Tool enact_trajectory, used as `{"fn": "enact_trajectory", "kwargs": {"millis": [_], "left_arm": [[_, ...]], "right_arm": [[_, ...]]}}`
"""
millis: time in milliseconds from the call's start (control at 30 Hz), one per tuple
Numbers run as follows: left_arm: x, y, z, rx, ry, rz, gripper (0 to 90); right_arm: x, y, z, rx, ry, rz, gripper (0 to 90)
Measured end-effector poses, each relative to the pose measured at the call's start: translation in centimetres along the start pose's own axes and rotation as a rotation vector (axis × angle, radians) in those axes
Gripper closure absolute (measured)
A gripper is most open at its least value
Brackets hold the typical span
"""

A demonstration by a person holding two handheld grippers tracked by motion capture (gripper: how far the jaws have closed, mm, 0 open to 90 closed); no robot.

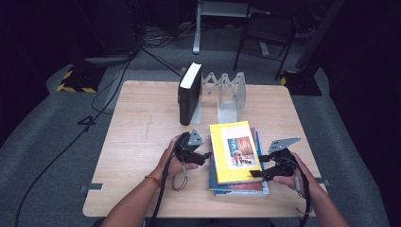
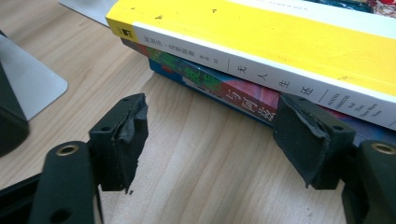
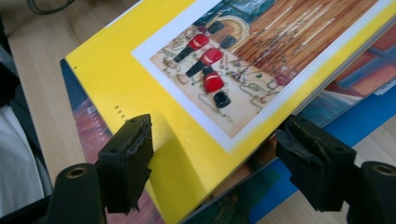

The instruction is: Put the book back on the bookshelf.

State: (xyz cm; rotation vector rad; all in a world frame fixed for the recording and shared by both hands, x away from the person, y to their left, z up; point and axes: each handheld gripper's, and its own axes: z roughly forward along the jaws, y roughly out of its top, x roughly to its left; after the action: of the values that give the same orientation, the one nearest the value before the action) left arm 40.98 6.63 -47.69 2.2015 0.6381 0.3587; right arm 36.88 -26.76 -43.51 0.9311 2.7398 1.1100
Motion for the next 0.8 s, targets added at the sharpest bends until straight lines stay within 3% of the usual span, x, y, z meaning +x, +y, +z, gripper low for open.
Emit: {"fn": "enact_trajectory", "kwargs": {"millis": [67,133,200,533,667,800], "left_arm": [[0.1,-0.1,0.1,0.014,0.008,0.000,26.4],[0.3,-0.2,0.2,0.017,0.012,-0.008,26.5],[0.4,-0.3,0.3,0.016,0.010,-0.011,26.5],[0.5,-0.5,0.9,0.032,0.029,-0.009,27.9],[0.9,-0.4,1.1,0.019,0.036,-0.033,29.1],[1.2,-0.4,1.4,0.028,0.042,-0.030,29.1]], "right_arm": [[-0.1,0.3,0.3,0.003,-0.018,0.023,28.6],[-0.1,0.7,0.5,0.009,-0.042,0.005,28.3],[-0.2,1.0,0.7,0.007,-0.059,0.023,28.0],[-0.8,2.1,1.8,0.009,-0.052,0.006,28.0],[-0.8,2.0,1.6,-0.023,-0.069,-0.018,38.9],[-0.4,2.1,1.6,-0.030,-0.081,-0.057,40.9]]}}
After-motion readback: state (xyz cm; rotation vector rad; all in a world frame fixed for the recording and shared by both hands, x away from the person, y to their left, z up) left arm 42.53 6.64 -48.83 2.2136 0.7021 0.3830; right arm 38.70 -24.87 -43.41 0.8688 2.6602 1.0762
